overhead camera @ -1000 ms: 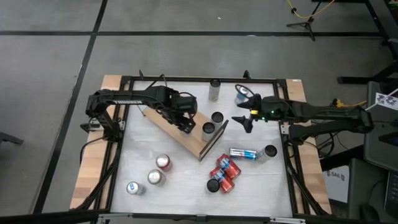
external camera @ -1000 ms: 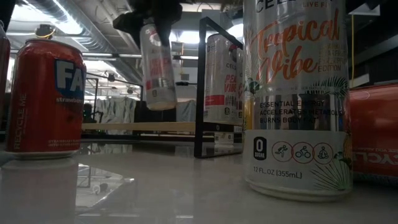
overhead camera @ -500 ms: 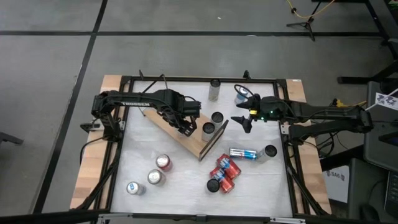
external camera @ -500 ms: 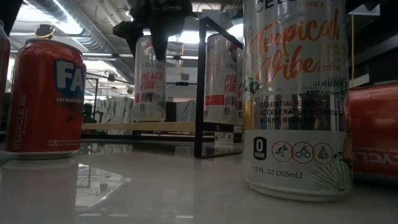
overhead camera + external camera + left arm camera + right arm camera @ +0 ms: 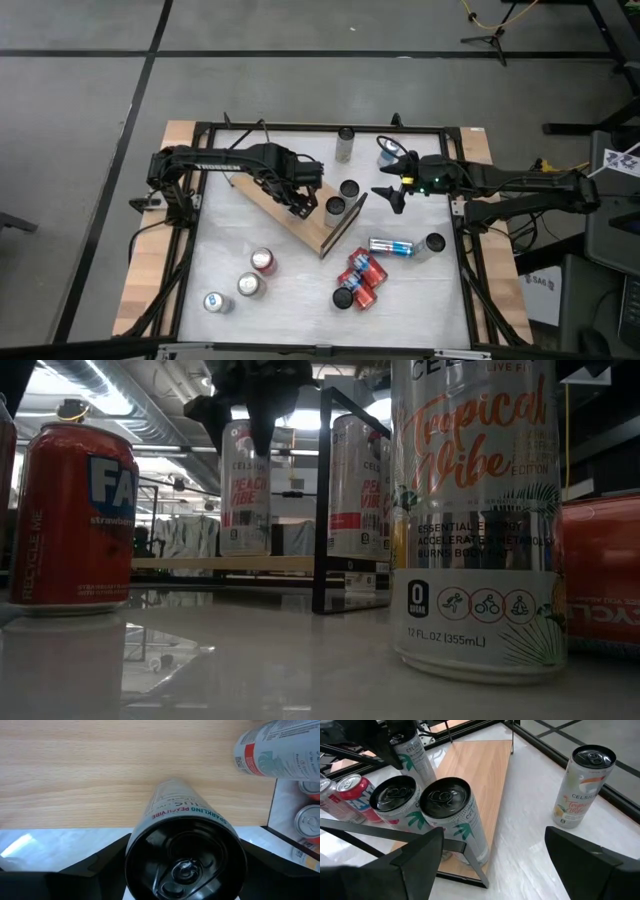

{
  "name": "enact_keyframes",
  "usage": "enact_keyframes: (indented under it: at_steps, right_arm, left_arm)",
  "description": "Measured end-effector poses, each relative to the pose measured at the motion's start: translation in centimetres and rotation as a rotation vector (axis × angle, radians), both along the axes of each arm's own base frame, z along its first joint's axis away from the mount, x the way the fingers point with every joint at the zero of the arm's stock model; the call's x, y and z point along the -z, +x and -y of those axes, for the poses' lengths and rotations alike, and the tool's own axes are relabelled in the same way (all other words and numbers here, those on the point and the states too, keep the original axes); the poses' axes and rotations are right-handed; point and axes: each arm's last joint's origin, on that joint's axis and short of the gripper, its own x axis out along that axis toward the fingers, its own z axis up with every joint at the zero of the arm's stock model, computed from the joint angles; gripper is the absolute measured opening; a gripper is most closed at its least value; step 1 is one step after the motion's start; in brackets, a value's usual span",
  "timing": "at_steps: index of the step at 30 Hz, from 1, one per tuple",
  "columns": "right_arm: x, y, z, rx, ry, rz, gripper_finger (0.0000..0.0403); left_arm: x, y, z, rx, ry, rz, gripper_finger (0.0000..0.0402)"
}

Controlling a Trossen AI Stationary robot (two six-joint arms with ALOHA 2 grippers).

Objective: Place canned beverage on shelf
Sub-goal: Put the white-pink soda can on the shelf aligned with the other white-pink soda cans

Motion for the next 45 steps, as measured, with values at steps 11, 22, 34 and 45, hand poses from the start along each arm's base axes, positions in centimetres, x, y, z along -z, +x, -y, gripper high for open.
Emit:
enact_keyframes:
  at_steps: [11, 22, 34, 45]
  right_arm:
    - [0.02, 0.0, 0.0, 0.0, 0.0, -0.001, 0.0342]
    - [0.02, 0.0, 0.0, 0.0, 0.001, -0.001, 0.0342]
    - [0.03, -0.01, 0.0, 0.0, 0.001, -0.002, 0.0342]
    - [0.03, -0.01, 0.0, 0.0, 0.0, -0.002, 0.0342]
  left_arm:
    - [-0.04, 0.03, -0.03, -0.002, 0.006, 0.006, 0.028]
    - [-0.04, 0.03, 0.0, 0.0, -0.005, 0.006, 0.028]
    - [-0.04, 0.03, -0.08, -0.003, 0.002, 0.007, 0.028]
    - [-0.1, 0.46, -0.13, -0.003, 0.007, 0.052, 0.028]
